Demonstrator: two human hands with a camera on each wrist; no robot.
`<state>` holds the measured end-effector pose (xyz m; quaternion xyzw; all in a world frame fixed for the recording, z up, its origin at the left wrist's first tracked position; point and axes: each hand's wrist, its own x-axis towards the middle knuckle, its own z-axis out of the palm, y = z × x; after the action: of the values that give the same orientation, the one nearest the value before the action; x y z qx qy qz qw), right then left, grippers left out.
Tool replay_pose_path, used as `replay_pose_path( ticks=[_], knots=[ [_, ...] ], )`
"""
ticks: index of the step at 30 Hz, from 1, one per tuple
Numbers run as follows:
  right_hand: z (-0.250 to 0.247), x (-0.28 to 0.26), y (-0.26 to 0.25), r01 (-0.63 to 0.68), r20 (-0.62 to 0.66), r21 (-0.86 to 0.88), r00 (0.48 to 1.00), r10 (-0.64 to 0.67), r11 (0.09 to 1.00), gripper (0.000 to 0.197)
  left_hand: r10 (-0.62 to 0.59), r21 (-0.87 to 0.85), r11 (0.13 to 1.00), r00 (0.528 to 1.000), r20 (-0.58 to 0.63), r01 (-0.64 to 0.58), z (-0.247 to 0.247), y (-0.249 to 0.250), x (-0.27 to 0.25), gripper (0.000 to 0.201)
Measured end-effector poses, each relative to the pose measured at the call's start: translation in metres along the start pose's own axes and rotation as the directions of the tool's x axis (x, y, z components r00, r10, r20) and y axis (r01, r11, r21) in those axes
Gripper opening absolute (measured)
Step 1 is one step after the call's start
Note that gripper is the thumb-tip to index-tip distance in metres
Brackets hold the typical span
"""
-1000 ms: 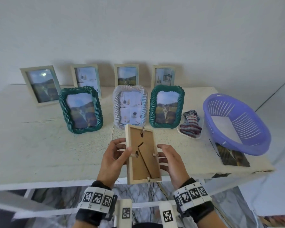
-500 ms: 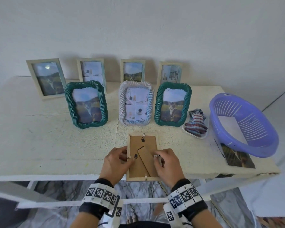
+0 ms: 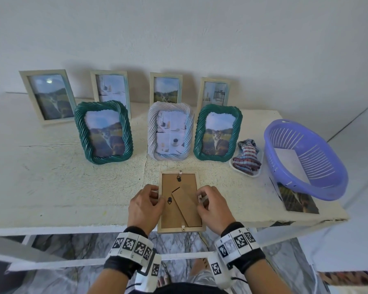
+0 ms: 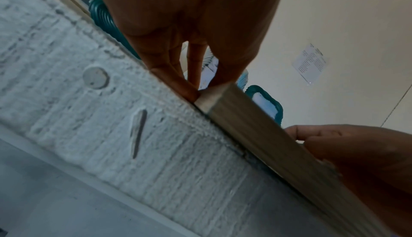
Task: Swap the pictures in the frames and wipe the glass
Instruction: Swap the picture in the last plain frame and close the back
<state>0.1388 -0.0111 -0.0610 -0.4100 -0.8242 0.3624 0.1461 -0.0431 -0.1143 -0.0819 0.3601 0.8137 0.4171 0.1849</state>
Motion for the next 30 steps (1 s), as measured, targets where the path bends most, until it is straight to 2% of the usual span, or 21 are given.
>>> replay_pose_path(
  ticks=[6, 9, 12, 14, 19, 27, 30],
  knots=[
    [-0.013, 0.001, 0.003, 0.021, 0.07, 0.047, 0.997, -0.024, 0.999, 0.032, 0.006, -0.049, 0.999, 1.0, 0.013, -0.006, -0.002, -0.003, -0.001, 0.023],
    [-0.022, 0.018, -0.007, 0.052, 0.109, -0.148, 0.993, -0.036, 0.988, 0.034, 0.011, -0.07, 0.998, 1.0, 0.017, -0.01, -0.003, -0.003, 0.0, 0.024],
    [-0.024, 0.047, -0.024, 0.128, 0.089, -0.354, 0.991, -0.102, 0.927, 0.033, 0.009, -0.075, 0.997, 1.0, 0.026, -0.007, -0.003, -0.006, 0.001, 0.024],
    [-0.022, 0.067, -0.032, 0.149, 0.085, -0.42, 0.989, -0.125, 0.895, 0.032, 0.014, -0.073, 0.997, 0.999, 0.032, -0.012, -0.003, -0.007, 0.001, 0.024],
    [-0.012, 0.096, -0.045, 0.124, 0.154, -0.53, 0.987, -0.049, 0.839, 0.04, 0.034, -0.05, 0.998, 0.999, 0.031, -0.032, -0.003, -0.01, 0.003, 0.026],
    [-0.013, 0.105, -0.041, 0.182, 0.167, -0.531, 0.98, -0.108, 0.828, 0.017, 0.036, -0.065, 0.997, 0.999, 0.032, -0.033, -0.003, -0.01, 0.002, 0.022],
    [-0.015, 0.11, -0.038, 0.158, 0.158, -0.511, 0.983, -0.088, 0.845, 0.012, 0.04, -0.054, 0.998, 0.998, 0.038, -0.038, -0.004, -0.01, 0.002, 0.022]
  ],
)
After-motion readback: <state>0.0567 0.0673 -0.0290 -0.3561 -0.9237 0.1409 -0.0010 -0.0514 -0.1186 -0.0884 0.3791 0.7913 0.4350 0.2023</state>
